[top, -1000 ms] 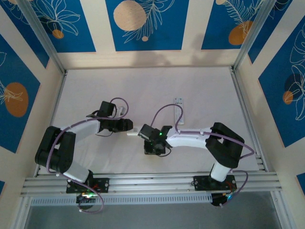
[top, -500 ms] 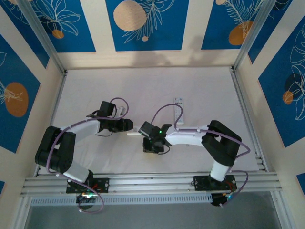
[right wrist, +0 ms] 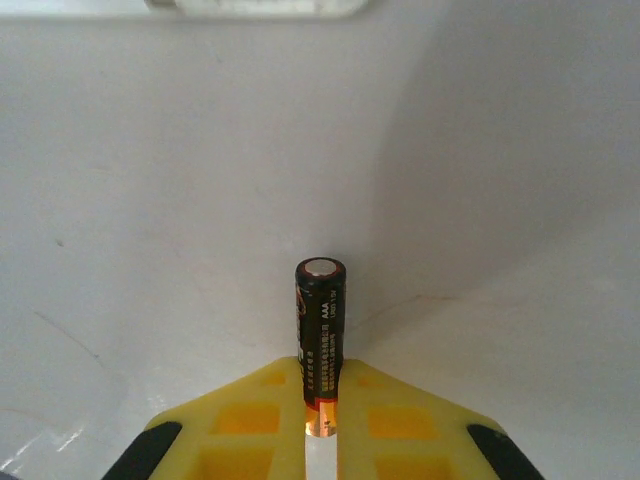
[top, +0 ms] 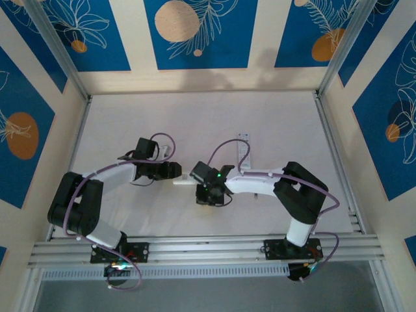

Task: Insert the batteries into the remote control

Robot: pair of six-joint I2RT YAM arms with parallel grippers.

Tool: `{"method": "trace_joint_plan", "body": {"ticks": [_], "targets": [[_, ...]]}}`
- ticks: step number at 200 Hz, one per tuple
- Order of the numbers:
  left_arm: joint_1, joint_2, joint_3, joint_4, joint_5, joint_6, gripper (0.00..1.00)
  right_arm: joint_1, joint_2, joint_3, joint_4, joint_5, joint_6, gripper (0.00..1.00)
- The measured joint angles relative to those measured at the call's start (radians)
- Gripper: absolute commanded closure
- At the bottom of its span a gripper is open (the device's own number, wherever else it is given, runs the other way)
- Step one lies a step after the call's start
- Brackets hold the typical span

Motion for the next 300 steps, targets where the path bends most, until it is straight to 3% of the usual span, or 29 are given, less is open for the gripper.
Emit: {"method": "trace_joint_plan", "body": {"ticks": [34,83,149,208,262,300], "targets": [[0.0,-0.005,0.0,0.0,0.0,0.0,0.42,-0.108,-0.061,0.026,-0.003,-0.031,-0.062,0.88],[0.0,-0.013,-0.002,0.0,0.0,0.0,0.41,-0.209,-0.01,0.113,0.0,-0.124,-0.131,0.88],[0.0,-0.019,-0.005,0.001,0.001,0.0,0.4,-0.213,0.127,0.172,0.0,-0.197,-0.142,0.88],[0.0,-0.019,-0.005,0.001,0.0,0.0,0.4,-0.216,0.166,0.192,0.008,-0.209,-0.142,0.87],[0.0,-0.019,-0.005,0.001,0.0,0.0,0.4,-0.217,0.179,0.198,0.008,-0.212,-0.138,0.78],[0.0,-0.019,-0.005,0.001,0.0,0.0,0.4,-0.217,0.179,0.216,0.004,-0.207,-0.14,0.77]]}}
